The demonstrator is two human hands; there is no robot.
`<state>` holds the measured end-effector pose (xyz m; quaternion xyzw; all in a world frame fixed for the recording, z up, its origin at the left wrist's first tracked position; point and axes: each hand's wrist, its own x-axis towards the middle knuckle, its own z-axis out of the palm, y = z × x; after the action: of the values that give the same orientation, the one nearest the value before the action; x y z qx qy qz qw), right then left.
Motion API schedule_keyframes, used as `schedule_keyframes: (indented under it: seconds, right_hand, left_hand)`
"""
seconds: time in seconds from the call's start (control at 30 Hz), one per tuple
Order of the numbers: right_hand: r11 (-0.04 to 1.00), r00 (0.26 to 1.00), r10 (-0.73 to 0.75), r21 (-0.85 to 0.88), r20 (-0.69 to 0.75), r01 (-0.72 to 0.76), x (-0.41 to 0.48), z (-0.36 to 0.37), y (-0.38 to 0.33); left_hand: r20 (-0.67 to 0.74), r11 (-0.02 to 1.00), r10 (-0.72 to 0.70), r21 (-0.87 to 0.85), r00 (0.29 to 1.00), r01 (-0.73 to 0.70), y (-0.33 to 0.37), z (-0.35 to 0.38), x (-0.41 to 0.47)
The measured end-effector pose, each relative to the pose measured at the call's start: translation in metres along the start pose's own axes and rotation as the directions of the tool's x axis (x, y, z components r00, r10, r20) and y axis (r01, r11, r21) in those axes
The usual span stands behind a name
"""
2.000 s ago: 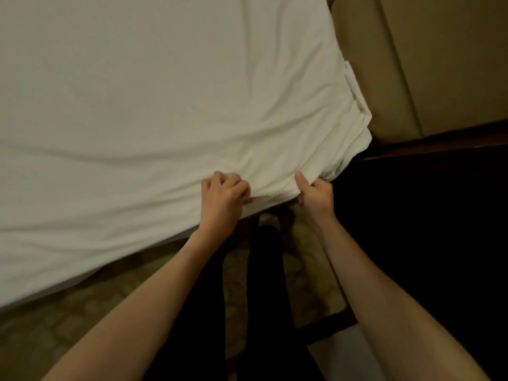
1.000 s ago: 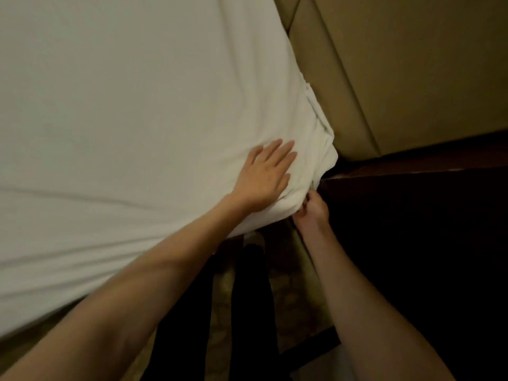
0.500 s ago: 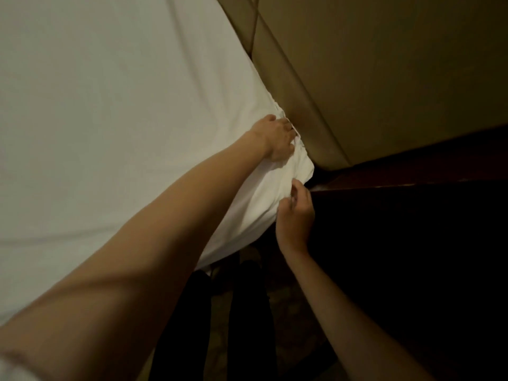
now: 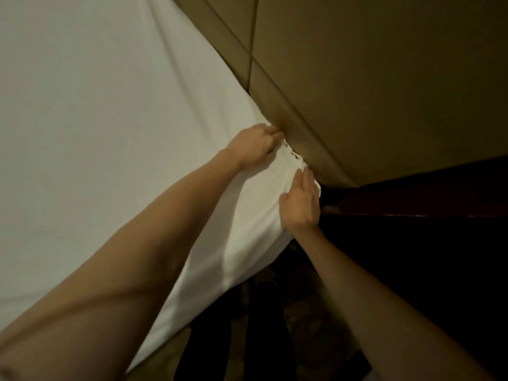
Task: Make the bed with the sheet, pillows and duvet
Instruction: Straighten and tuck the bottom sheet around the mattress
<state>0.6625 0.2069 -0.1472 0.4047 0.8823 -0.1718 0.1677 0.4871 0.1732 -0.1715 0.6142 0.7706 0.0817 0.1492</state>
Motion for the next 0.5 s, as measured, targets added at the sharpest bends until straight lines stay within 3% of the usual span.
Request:
schedule_keyframes:
  seconds: [0.1,0.3,0.5]
  right_hand:
    - [0.989,0.995,-0.1,-0.112,0.003,0.1,0.005,0.007,-0.002]
    - [0.989,0.965,0.059,0.116,0.254,-0.091,0.034,-0.006,-0.022]
    - [0.976,0.93,0.123,0.128,0.345,-0.177,0.062,-0.015,-0.024]
  left_hand:
    - [0.029,0.979,-0.044,0.199,0.999,0.037,-0.021,-0.004,-0.008]
    - [0.212,0.937,-0.135,0.345,0.968,0.055,-0.013,-0.018,0.015]
    - [0.376,0.909,-0.226,0.413,0.899,0.056,-0.003,-0.02,0.036]
